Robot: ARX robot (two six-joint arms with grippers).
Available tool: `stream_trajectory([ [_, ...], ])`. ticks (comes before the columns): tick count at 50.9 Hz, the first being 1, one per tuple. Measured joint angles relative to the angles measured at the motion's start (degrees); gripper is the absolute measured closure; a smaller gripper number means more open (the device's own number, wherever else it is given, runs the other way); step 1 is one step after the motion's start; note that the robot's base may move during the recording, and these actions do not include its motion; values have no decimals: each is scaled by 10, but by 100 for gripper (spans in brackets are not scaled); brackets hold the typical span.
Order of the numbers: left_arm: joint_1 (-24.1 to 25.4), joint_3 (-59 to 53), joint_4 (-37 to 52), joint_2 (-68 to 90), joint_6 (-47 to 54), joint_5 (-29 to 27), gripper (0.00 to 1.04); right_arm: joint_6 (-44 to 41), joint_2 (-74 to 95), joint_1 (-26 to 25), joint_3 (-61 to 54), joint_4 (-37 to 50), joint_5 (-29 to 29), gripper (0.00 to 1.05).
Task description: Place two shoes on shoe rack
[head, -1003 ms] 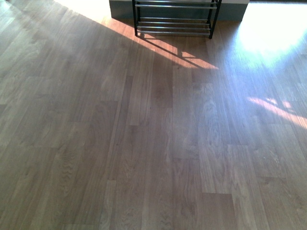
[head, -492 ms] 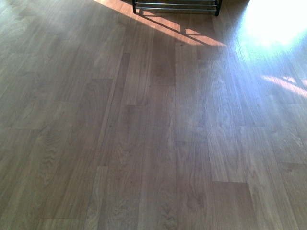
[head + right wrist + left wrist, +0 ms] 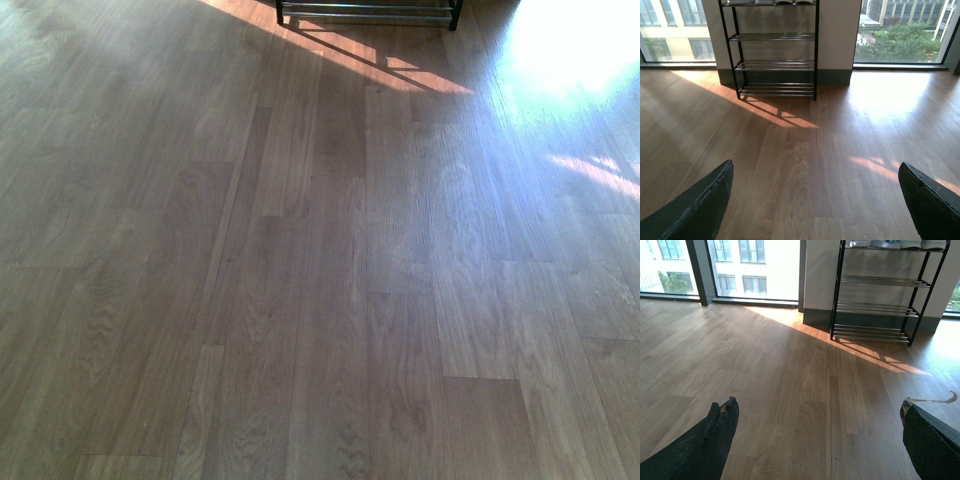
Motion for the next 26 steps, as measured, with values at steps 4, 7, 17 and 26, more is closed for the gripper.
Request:
stream_trajectory([
  [4, 0, 0, 0, 0, 0, 0, 9, 0, 0, 0, 0, 0, 0, 9],
  [7, 0, 0, 0, 0, 0, 0, 9, 0, 0, 0, 0, 0, 0, 9],
  [17, 0, 0, 0, 0, 0, 0, 9, 0, 0, 0, 0, 0, 0, 9],
  [26, 0, 0, 0, 0, 0, 0, 9, 0, 0, 0, 0, 0, 0, 9],
])
